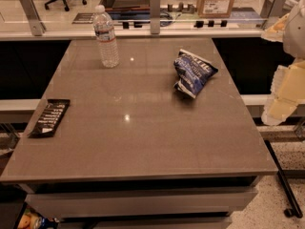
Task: Move blue chip bag near rxbar chocolate
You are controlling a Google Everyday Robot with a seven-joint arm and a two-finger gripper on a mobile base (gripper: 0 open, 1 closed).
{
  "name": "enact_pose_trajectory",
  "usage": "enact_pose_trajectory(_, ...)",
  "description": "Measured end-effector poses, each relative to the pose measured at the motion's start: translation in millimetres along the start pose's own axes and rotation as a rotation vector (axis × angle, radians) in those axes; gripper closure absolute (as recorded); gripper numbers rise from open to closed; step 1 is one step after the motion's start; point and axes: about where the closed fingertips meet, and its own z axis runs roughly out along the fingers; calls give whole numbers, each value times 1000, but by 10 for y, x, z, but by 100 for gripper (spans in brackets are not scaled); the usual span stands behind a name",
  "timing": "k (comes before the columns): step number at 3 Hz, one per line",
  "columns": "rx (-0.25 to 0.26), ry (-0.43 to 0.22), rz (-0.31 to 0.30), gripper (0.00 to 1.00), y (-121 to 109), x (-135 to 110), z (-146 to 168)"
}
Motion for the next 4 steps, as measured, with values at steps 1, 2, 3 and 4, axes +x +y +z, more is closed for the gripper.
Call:
enact_pose_trajectory(1, 13, -3, 8, 0, -20, -20, -8)
enact_pose_trajectory(2, 40, -40, 40, 0, -137, -115, 41)
enact_pose_trajectory(3, 43, -80, 71, 0, -271, -270, 177)
enact_pose_trajectory(4, 23, -83, 94, 0, -337, -444, 447)
